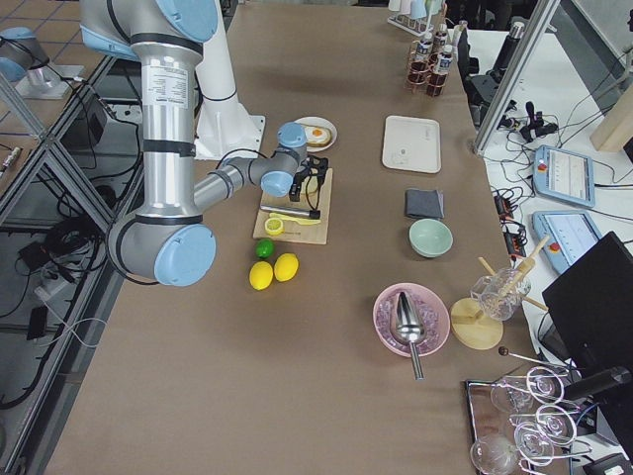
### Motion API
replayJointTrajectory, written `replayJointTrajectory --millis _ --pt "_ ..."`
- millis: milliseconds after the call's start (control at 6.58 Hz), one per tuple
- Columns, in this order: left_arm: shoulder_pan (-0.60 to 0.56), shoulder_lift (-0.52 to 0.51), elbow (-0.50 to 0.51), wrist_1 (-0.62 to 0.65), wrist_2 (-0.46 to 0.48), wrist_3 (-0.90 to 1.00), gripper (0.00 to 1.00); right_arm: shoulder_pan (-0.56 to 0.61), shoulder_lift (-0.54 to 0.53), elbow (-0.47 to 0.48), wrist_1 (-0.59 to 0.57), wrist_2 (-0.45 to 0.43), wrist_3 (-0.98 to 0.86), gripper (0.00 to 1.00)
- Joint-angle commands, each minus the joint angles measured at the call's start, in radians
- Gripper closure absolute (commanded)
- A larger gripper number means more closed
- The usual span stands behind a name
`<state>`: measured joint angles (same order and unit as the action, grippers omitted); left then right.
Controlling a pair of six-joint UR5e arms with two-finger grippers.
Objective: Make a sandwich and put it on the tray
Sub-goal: 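Move the right gripper over the bread slice on the cutting board, then lower the right gripper and grasp the bread slice's edge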
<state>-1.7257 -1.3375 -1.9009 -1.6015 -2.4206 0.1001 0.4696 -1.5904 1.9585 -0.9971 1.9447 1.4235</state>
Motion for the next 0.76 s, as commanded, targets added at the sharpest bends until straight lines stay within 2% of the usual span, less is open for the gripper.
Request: replayJointTrajectory --millis 0,456,608 --pt "0.0 0.0 0.0 0.0 0.0 0.001 0.02 -0.002 0.001 -0.006 0.0 -0.001 0.0 0.43" --pt "-0.003 0.006 -0.006 0.0 0.0 0.001 0.03 -0.014 0.003 -0.01 0.0 -0.001 0.0 0.43" --pt "-0.006 0.006 -0.01 0.002 -0.021 0.001 0.03 -0.017 0.003 -0.01 0.0 -0.001 0.0 0.53"
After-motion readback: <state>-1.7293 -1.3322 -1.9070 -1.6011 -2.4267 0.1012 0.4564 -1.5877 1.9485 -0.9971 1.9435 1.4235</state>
